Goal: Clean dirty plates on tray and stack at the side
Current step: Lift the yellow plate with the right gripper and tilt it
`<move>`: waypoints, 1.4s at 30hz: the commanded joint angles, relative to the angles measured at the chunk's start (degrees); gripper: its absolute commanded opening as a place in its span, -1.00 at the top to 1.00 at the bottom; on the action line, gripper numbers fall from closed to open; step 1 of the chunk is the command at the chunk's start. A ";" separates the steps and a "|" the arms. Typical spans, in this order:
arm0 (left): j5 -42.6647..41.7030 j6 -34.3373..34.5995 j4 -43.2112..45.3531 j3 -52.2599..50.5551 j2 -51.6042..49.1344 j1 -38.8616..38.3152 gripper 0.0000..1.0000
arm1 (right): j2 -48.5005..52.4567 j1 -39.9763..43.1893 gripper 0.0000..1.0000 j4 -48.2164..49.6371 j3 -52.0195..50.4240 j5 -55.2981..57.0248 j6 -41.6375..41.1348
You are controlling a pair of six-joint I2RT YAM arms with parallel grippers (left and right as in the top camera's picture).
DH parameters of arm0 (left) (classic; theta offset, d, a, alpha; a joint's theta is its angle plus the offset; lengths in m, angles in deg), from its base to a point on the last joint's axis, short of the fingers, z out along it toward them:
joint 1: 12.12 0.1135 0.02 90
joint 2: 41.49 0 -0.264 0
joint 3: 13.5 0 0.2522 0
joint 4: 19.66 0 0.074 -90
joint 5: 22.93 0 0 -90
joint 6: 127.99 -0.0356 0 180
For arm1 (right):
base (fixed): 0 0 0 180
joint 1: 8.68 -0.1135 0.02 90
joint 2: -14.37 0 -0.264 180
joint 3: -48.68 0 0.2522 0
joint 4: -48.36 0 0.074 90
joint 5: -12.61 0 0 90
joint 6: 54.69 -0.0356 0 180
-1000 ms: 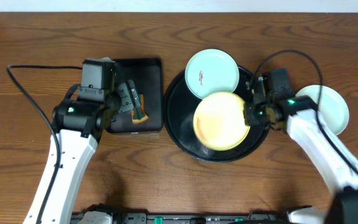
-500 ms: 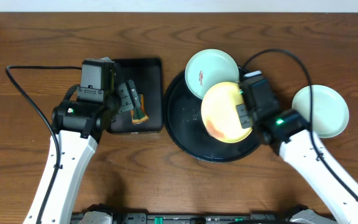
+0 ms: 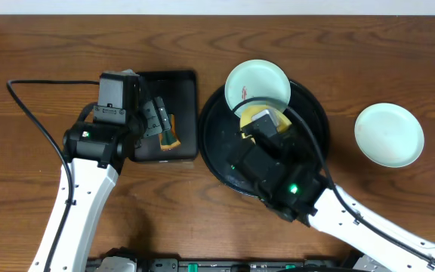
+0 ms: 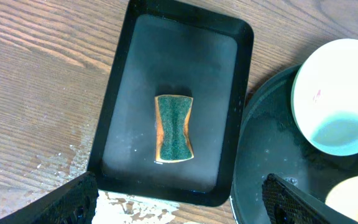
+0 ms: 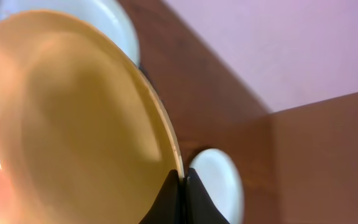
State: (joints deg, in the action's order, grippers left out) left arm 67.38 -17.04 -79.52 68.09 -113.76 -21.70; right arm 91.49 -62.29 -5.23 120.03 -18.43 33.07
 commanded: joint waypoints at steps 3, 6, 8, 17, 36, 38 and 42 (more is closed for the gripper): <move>0.11 -0.37 -0.13 0.70 -0.28 0.15 -0.71 | -0.68 -4.09 0.98 0.04 0.57 15.06 9.01; 0.11 -0.37 -0.13 0.70 -0.28 0.15 -0.71 | -0.68 -5.86 0.98 0.33 0.57 16.55 11.65; 0.11 -0.37 -0.13 0.70 -0.28 0.15 -0.71 | -0.68 -7.06 0.98 0.39 0.57 16.70 13.60; 0.11 -0.37 -0.13 0.70 -0.28 0.15 -0.72 | -0.68 -8.44 0.98 0.39 0.57 16.70 14.78; 0.11 -0.37 -0.13 0.70 -0.28 0.15 -0.72 | -0.68 -8.44 0.98 0.39 0.57 16.68 14.80; 0.11 -0.37 -0.13 0.70 -0.28 0.15 -0.72 | -0.68 -8.44 0.98 0.39 0.57 16.68 14.78; 0.11 -0.37 -0.13 0.70 -0.28 0.15 -0.72 | -0.68 -8.44 0.98 0.39 0.57 16.70 14.78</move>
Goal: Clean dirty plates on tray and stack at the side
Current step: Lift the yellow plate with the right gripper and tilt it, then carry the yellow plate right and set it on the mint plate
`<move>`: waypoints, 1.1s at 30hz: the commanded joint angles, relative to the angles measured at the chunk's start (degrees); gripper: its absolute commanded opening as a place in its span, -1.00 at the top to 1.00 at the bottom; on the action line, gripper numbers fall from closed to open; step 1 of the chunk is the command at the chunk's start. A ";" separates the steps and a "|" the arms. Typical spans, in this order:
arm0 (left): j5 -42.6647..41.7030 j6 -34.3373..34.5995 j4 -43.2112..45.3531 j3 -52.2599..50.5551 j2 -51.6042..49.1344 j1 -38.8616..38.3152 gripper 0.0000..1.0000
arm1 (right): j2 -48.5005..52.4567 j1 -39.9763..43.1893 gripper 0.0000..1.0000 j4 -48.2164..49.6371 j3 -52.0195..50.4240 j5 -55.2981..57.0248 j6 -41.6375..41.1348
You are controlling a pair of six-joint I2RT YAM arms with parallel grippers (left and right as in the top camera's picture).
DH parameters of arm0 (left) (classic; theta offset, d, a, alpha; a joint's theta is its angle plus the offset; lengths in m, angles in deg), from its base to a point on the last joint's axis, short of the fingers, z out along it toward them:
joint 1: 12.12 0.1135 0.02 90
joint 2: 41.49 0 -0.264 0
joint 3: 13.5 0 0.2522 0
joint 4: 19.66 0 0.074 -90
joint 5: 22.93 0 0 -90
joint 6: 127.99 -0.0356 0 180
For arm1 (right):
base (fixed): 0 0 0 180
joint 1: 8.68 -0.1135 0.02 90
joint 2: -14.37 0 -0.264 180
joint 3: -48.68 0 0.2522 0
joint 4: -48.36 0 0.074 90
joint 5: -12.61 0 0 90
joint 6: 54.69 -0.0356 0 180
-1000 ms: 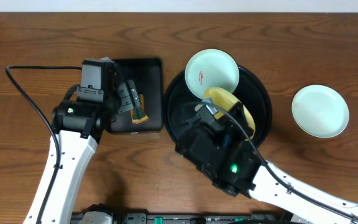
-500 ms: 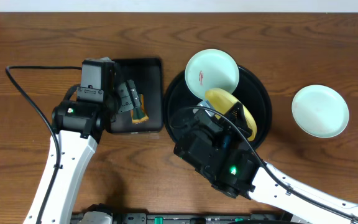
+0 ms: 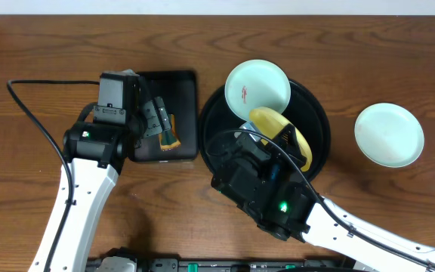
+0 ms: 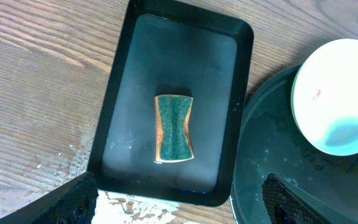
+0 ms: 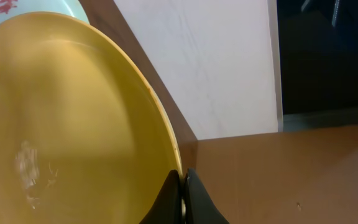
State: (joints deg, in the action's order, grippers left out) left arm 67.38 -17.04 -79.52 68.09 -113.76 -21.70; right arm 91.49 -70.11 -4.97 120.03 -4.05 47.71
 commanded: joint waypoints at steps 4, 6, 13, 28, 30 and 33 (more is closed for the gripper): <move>0.11 -0.37 -0.13 0.70 -0.28 0.15 -0.72 | -0.68 -0.61 0.98 0.13 0.57 2.29 0.15; 0.11 -0.37 -0.13 0.70 -0.28 0.15 -0.72 | -0.68 -0.61 0.98 0.13 0.57 2.29 0.15; 0.11 -0.37 -0.13 0.70 -0.28 0.15 -0.72 | -0.68 -0.61 0.98 0.13 0.57 2.29 0.13; 0.11 -0.37 -0.13 0.70 -0.28 0.15 -0.72 | -0.85 9.53 0.98 3.85 0.61 -20.61 -18.23; 0.11 -0.35 -0.13 0.70 -0.28 0.15 -0.72 | -1.46 13.62 0.98 3.72 1.16 -28.30 -22.21; 0.11 -0.37 -0.13 0.70 -0.28 0.15 -0.72 | -3.58 21.22 0.98 2.69 2.64 -42.75 -27.58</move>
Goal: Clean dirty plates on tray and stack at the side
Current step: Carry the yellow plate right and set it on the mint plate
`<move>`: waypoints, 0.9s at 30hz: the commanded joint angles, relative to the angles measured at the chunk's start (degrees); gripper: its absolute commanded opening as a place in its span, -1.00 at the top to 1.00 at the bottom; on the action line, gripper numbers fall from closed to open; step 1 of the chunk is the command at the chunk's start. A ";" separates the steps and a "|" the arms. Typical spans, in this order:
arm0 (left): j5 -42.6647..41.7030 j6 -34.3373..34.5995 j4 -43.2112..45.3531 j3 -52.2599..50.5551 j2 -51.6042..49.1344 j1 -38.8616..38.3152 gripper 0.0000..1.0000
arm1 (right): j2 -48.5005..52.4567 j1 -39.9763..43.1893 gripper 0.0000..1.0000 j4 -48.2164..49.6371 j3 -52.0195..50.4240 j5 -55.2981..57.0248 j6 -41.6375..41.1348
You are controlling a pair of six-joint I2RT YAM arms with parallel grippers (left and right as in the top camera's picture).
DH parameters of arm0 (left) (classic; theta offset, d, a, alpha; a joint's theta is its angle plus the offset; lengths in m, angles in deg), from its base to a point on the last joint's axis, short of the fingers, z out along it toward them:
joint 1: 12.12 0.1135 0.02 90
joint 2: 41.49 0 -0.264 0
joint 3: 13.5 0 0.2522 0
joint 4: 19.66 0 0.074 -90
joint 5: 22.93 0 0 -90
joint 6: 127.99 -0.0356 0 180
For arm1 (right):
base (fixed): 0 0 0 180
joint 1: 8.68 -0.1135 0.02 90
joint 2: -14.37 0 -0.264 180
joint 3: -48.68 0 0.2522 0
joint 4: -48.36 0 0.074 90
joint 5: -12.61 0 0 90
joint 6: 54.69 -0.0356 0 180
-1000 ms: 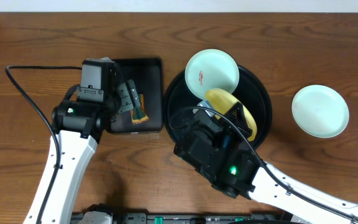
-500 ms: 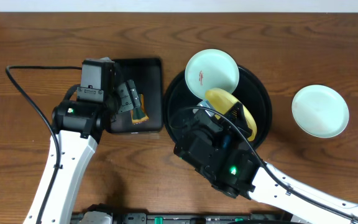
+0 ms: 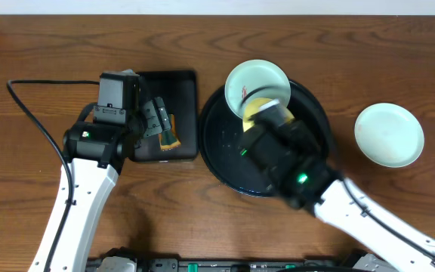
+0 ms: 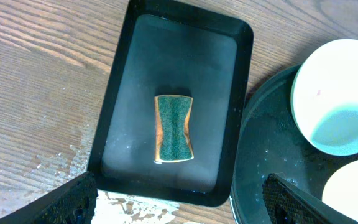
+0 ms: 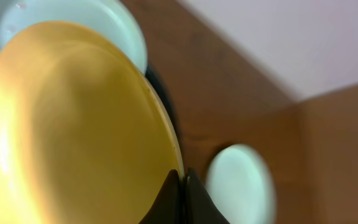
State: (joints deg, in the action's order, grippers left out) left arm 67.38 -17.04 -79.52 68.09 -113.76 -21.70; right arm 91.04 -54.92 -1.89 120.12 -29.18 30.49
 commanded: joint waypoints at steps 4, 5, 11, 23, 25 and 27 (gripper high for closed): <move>0.11 -0.37 -0.13 0.70 -0.28 0.15 -0.72 | -6.60 20.63 0.98 -0.57 3.34 -36.96 -16.33; 0.11 -0.37 -0.13 0.70 -0.28 0.15 -0.72 | -7.06 23.67 0.98 -0.61 3.34 -40.61 -17.44; 0.11 -0.37 -0.13 0.70 -0.28 0.15 -0.72 | -6.82 51.98 0.98 -4.46 3.30 -55.41 -18.95; 0.11 -0.37 -0.13 0.70 -0.28 0.15 -0.72 | 7.48 84.59 0.98 -6.05 1.84 -54.69 -20.65; 0.11 -0.37 -0.13 0.70 -0.28 0.15 -0.72 | 9.84 86.25 0.98 -5.14 1.84 -54.64 -20.90; 0.11 -0.37 -0.13 0.70 -0.28 0.15 -0.72 | 11.98 87.78 0.97 -3.39 1.84 -55.17 -20.87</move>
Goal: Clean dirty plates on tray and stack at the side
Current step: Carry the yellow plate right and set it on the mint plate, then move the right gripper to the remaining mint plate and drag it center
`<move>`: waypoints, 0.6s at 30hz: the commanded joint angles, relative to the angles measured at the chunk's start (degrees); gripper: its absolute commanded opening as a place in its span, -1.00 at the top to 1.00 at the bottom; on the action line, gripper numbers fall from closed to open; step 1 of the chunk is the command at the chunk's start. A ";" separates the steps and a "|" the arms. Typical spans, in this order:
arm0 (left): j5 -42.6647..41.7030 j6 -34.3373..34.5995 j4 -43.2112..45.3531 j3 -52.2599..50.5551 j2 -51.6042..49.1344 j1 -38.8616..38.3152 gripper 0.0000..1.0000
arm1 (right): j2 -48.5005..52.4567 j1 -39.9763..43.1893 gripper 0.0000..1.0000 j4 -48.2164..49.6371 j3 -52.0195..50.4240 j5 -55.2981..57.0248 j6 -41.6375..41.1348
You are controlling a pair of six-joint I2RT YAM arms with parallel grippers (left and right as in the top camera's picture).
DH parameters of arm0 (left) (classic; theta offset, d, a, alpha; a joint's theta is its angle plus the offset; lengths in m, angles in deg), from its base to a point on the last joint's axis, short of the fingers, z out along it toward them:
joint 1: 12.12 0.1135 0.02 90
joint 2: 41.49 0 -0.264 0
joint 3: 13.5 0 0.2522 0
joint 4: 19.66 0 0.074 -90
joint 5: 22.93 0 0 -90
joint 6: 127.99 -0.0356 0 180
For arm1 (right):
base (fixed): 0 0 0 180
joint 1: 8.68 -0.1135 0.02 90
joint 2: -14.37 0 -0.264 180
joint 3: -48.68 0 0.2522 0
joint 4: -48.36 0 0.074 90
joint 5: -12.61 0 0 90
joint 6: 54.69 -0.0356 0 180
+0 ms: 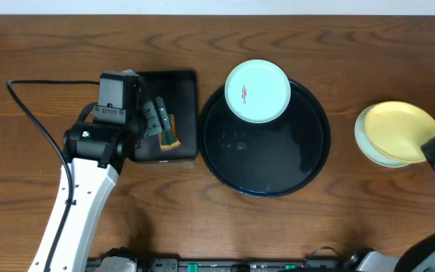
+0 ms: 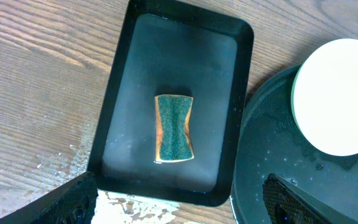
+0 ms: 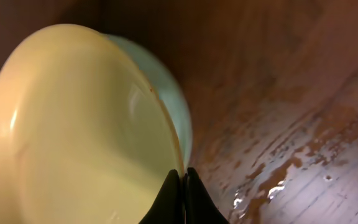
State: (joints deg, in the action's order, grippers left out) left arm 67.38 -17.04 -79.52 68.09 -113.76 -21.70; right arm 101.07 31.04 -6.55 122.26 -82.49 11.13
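A yellow plate (image 1: pixel 402 127) lies tilted on a pale green plate (image 1: pixel 368 147) at the table's right side. My right gripper (image 1: pixel 433 148) is shut on its rim; in the right wrist view the fingers (image 3: pixel 182 196) pinch the edge of the yellow plate (image 3: pixel 79 137), and the green plate (image 3: pixel 182 118) shows just beneath. A second pale green plate (image 1: pixel 257 91) with a red smear rests on the far rim of the round black tray (image 1: pixel 225 177). My left gripper (image 2: pixel 179 202) hangs open above the sponge (image 2: pixel 174 137) in the rectangular black tray (image 2: pixel 115 118).
Water drops lie on the round tray (image 2: pixel 272 168). Wet patches mark the wood by the rectangular tray's near edge (image 2: pixel 135 205) and beside the stacked plates (image 3: pixel 278 174). A black cable (image 1: pixel 32 113) runs along the left arm.
My right gripper, still shut on the yellow plate, has moved from over the round tray to the table's right side. The plate now rests on the pale green plate there. The left arm is unmoved.
My right gripper held the yellow plate by its rim over the round tray at all three earlier moments, at differing tilts. Now the plate sits on the green plate at the right. The left gripper stayed open over the sponge throughout.
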 commanded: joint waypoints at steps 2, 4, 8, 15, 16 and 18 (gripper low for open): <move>0.11 -0.37 -0.13 0.70 -0.28 0.15 -0.72 | 2.43 2.23 0.72 2.64 -0.31 -5.77 -0.57; 0.11 -0.37 -0.13 0.70 -0.28 0.15 -0.72 | 1.44 1.86 0.23 4.31 -0.24 -14.51 1.73; 0.11 -0.37 -0.13 0.70 -0.28 0.15 -0.72 | -2.86 -1.42 0.09 7.15 -0.24 -24.63 5.29; 0.11 -0.37 -0.13 0.70 -0.28 0.15 -0.72 | -11.93 -20.13 0.27 8.15 -0.24 -24.85 11.10; 0.11 -0.37 -0.13 0.70 -0.28 0.15 -0.72 | -12.09 -24.30 0.30 8.07 -0.24 -23.54 11.21; 0.11 -0.37 -0.13 0.70 -0.28 0.15 -0.72 | -11.56 -32.20 0.30 8.26 -0.24 -20.15 11.54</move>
State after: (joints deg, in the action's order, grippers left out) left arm 67.38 -17.04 -79.52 68.09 -113.76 -21.70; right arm 88.92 6.63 2.07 121.93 -104.81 19.61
